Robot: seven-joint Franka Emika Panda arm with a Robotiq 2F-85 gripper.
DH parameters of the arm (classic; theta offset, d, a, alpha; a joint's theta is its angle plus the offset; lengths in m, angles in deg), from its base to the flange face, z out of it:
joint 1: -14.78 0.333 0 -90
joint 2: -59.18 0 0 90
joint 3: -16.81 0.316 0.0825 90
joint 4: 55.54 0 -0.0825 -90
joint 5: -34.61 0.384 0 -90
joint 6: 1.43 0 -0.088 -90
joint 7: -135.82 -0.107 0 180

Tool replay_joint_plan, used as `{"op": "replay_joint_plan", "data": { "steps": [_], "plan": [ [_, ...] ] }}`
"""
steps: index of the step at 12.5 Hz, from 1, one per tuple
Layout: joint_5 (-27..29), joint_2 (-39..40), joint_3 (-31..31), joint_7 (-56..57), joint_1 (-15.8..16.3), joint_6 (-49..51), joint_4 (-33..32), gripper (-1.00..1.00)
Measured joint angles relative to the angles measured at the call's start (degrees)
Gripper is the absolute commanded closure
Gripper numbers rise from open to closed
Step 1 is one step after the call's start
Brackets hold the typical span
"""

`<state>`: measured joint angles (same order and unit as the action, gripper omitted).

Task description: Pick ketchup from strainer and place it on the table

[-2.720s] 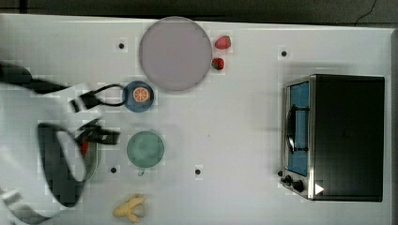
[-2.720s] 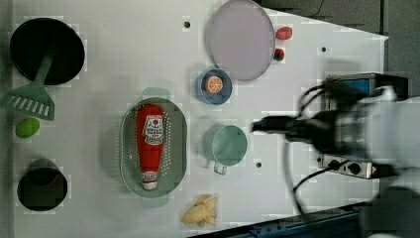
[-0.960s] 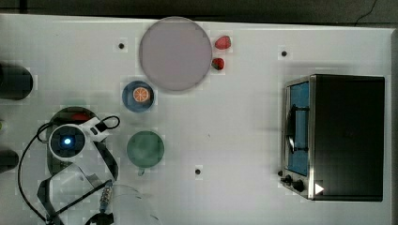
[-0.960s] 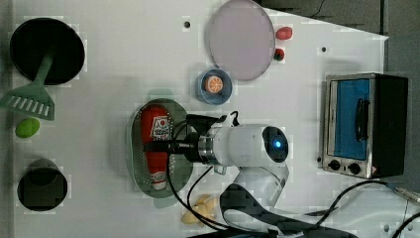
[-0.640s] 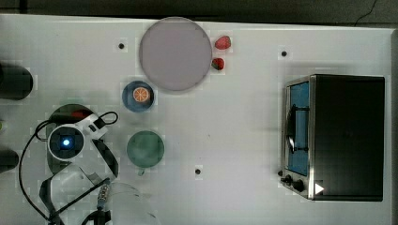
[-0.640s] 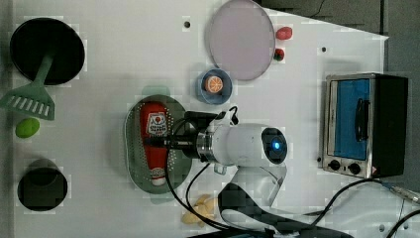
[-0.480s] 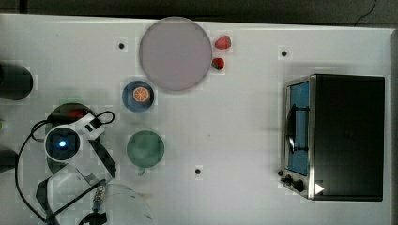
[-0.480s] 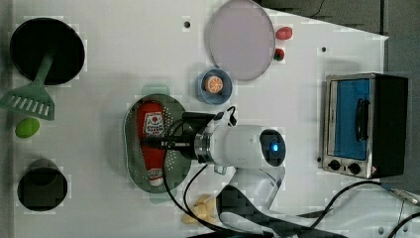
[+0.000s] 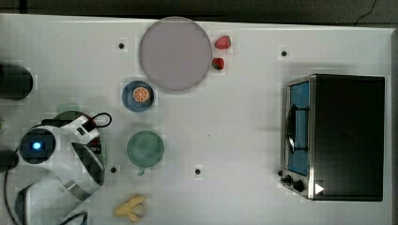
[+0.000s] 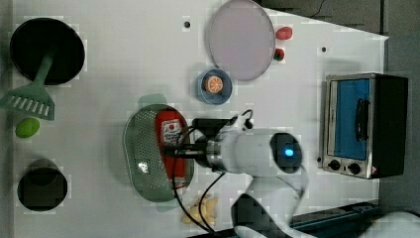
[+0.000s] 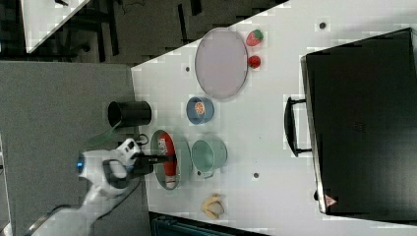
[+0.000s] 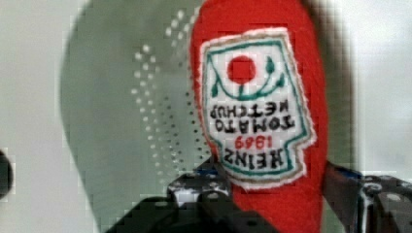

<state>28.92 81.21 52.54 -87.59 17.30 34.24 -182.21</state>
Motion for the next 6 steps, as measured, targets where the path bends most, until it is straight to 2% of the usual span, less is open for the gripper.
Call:
{"op": "replay_joint_plan", "data": {
  "steps": [2,4,6],
  "plan": [
    [7.1,-8.0,0.3,0.0,-1.1,9.5,2.0,-0.17],
    [8.6,-13.4,-0.5,0.0,-2.0,16.6,6.5,-0.17],
    [9.1,-15.1,-1.1,0.5,-3.6,20.0,12.1,-0.17]
  ]
}}
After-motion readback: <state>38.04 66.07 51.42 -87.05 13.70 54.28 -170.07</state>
